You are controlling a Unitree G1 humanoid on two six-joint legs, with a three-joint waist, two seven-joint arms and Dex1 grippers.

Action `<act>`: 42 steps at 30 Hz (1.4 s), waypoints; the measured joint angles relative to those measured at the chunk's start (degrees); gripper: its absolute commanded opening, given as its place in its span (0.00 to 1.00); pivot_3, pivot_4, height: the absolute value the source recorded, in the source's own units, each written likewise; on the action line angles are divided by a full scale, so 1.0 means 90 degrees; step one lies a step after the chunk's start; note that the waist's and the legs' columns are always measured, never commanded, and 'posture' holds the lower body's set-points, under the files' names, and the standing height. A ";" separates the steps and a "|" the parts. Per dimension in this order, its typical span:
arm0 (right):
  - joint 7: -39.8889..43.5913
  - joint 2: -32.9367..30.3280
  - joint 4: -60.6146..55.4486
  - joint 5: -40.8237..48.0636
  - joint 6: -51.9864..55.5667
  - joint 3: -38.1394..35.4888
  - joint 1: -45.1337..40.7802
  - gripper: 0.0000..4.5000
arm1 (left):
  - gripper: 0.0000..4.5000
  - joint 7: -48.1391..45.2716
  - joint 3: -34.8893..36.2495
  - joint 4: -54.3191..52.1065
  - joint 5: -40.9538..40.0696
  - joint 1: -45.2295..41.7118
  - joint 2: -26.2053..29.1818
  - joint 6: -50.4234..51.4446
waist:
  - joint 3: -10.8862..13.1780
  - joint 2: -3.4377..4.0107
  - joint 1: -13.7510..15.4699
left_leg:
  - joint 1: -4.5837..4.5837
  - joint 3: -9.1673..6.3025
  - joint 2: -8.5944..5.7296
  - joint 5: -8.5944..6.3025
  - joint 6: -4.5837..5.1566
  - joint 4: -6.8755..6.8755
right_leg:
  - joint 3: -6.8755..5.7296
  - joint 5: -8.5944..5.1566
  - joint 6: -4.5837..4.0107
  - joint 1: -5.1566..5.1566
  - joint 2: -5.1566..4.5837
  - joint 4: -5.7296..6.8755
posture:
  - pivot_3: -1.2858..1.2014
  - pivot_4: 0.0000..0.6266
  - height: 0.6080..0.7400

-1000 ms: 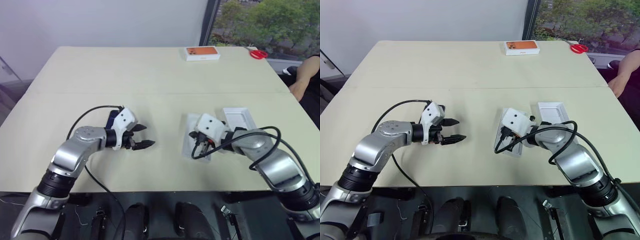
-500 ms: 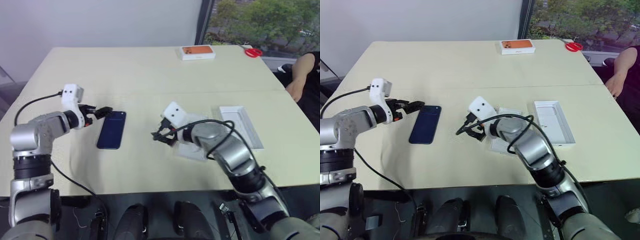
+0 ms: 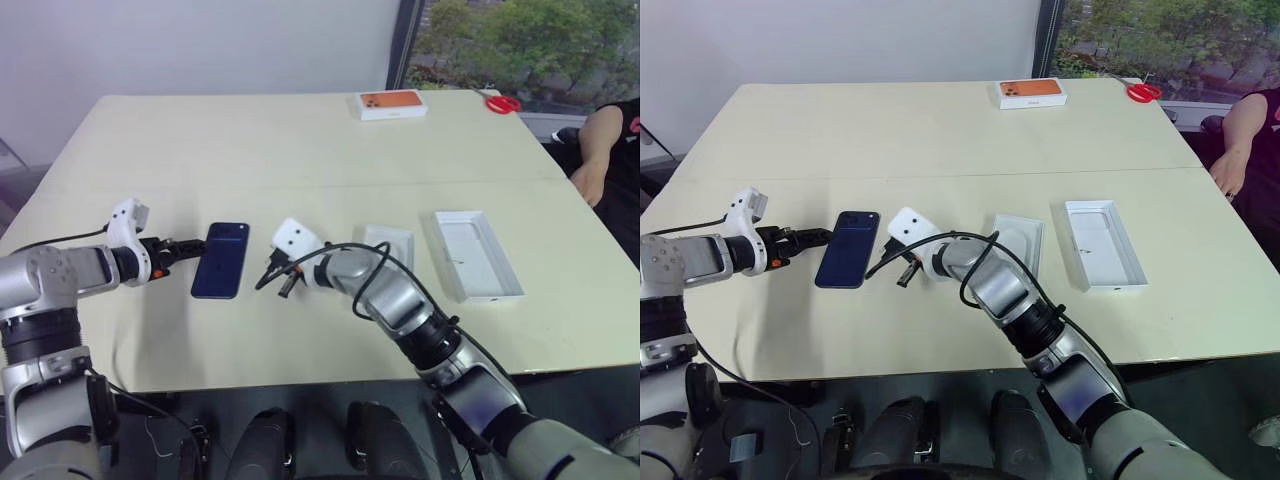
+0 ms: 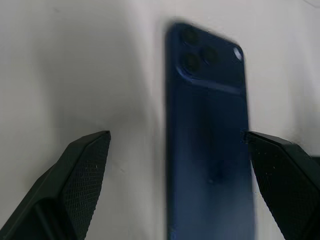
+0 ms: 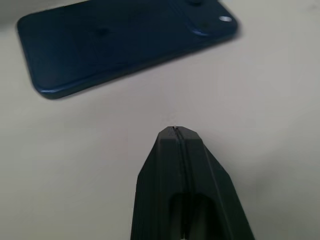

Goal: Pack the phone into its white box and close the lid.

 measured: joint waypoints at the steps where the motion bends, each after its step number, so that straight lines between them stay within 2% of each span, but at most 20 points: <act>1: 0.0034 0.0053 0.0084 -0.0041 -0.0074 0.0038 -0.0020 0.01 | 1.00 -0.0037 -0.0014 -0.0010 -0.0046 -0.0009 0.0028 0.0131 | -0.0001 0.0000 0.0000 | 0.0001 0.0000 0.0000 0.0000 -0.0001 0.0000 | 0.0000 0.0000 0.0000 0.0000 -0.0001 0.0000 | 0.52 0.24 1.00; 7: 0.0207 0.0228 0.0426 -0.0231 -0.0318 0.0164 -0.0075 0.01 | 1.00 -0.0196 -0.0086 -0.0186 -0.0197 -0.0018 0.0017 0.0669 | -0.0002 0.0002 0.0008 | 0.0001 -0.0001 -0.0002 0.0001 -0.0005 -0.0003 | 0.0000 0.0000 -0.0001 -0.0001 -0.0009 0.0000 | 0.52 0.24 1.00; 20: 0.0396 0.0220 0.0575 -0.0557 -0.0437 0.0200 -0.0078 0.01 | 1.00 -0.0162 -0.0198 -0.0714 -0.0956 0.0337 -0.0376 0.0739 | -0.0007 0.0008 0.0047 | 0.0002 -0.0007 -0.0013 0.0001 -0.0007 -0.0009 | 0.0004 0.0000 -0.0002 0.0001 -0.0037 -0.0001 | 0.52 0.24 1.00; 31: 0.0470 0.0211 0.0560 -0.0722 -0.0453 0.0156 -0.0063 0.01 | 1.00 0.0210 -0.0081 -0.0476 -0.1808 0.0321 -0.0947 0.0790 | -0.0011 0.0009 0.0040 | 0.0003 -0.0012 -0.0022 0.0001 -0.0007 -0.0010 | 0.0000 0.0000 -0.0002 0.0002 -0.0045 0.0000 | 0.52 0.24 1.00; 42: 0.0518 0.0180 0.0356 -0.0752 -0.0440 0.0155 0.0105 0.01 | 1.00 0.0465 0.0177 0.0106 -0.1980 0.0106 -0.0923 0.0913 | -0.0011 0.0008 0.0003 | 0.0003 -0.0012 -0.0021 0.0003 -0.0010 -0.0013 | -0.0003 0.0000 -0.0002 0.0000 -0.0037 0.0001 | 0.52 0.24 1.00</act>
